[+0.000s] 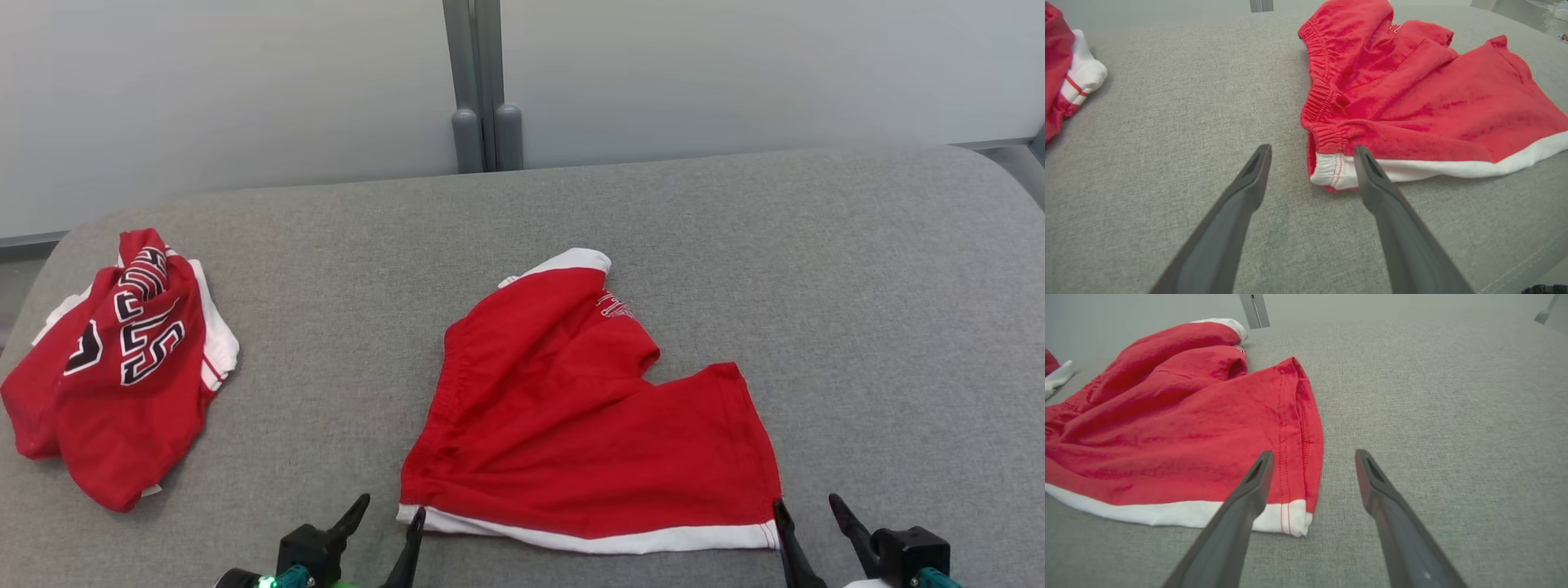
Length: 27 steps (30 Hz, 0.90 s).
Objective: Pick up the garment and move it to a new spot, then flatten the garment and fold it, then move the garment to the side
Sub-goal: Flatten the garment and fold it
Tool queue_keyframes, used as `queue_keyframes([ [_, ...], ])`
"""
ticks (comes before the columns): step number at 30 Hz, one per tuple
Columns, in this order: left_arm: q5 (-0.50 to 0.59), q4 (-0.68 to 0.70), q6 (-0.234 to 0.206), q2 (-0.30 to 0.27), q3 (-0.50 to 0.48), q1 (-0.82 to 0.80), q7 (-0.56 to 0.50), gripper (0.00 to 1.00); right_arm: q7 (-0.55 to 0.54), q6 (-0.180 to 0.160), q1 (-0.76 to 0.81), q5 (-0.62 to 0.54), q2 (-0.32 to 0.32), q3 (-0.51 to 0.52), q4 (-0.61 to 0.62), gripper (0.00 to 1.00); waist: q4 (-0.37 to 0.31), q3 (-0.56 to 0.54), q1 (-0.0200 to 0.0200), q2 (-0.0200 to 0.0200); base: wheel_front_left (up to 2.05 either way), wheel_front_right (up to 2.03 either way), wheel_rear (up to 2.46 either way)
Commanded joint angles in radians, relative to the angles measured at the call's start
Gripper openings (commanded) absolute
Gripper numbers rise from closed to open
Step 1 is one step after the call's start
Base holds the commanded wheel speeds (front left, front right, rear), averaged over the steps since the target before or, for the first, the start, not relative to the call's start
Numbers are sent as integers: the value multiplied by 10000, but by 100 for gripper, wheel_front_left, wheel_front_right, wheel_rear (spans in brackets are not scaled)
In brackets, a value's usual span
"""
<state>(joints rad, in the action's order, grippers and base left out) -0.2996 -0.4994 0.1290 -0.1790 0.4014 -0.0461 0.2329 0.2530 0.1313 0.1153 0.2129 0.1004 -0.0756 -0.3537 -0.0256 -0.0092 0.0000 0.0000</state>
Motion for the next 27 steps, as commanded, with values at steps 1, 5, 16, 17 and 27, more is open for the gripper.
queue_keyframes([
  [1, -115, -191, 13, -59, 127, -241, 53, 100, 69, -9, -150, 81, -51, -67, -162, 100, -35, 59, 0, 0, 0, 0, 0],
  [5, -403, -893, 18, -169, 774, -672, 135, 100, 101, -10, -405, 150, -95, -288, -978, 100, -76, 170, 0, 0, 0, 0, 0],
  [16, -1110, -1875, 22, -271, 2088, -1771, 312, 78, 118, -10, -1253, 565, -265, -757, -2619, 100, -156, 536, 0, 0, 0, 0, 0],
  [17, -1172, -1902, 22, -284, 2152, -1808, 324, 45, 116, -9, -1314, 634, -285, -797, -2694, 100, -163, 556, 0, 0, 0, 0, 0],
  [27, -1360, -1176, 23, -458, 2240, -1719, 325, 0, 113, -7, -1679, 1387, -314, -1187, -2270, 0, -141, 659, 0, 0, 0, 0, 0],
])
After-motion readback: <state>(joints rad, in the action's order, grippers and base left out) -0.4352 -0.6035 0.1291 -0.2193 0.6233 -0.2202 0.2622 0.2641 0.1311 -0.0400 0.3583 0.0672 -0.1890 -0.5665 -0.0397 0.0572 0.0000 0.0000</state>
